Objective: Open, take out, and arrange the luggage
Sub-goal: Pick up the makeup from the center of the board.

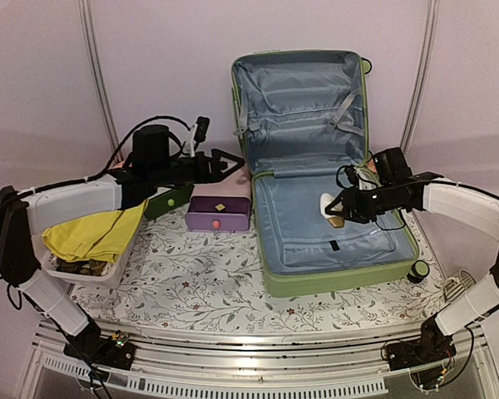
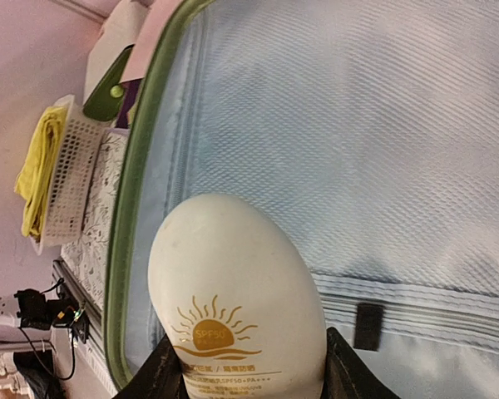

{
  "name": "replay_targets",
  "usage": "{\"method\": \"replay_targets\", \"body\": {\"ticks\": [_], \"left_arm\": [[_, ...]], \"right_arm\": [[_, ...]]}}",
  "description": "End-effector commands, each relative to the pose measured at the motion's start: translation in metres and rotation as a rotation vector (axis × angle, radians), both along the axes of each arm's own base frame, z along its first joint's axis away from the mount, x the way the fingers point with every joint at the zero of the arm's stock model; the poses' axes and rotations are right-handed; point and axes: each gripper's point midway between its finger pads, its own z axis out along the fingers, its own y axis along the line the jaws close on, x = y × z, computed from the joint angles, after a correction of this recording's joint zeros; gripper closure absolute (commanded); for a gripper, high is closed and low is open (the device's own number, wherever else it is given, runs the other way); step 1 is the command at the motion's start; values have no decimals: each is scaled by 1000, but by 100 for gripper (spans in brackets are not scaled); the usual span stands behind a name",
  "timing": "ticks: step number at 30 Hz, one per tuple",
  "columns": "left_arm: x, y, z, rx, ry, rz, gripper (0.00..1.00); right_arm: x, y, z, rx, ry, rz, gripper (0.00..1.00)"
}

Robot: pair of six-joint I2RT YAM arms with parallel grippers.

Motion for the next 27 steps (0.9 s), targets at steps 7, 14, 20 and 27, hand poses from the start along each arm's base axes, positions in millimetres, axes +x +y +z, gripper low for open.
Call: {"method": "replay_targets", "body": {"ticks": [7,14,20,27], "left_arm": [[-22,-116,-40,-144,311,-227,12],[-29,-136,-57,-165,410,-289,15],[-31,-138,-64,-161,443,-292,27],[-31,-141,-85,-170,489,-298,53]], "right_arm": [[-1,85,51,171,-215,213,64],[-1,109,48,120,-255,246,64],[-10,117,46,98,-270,275,63],[-19,125,42,53,-298,293,59]]}}
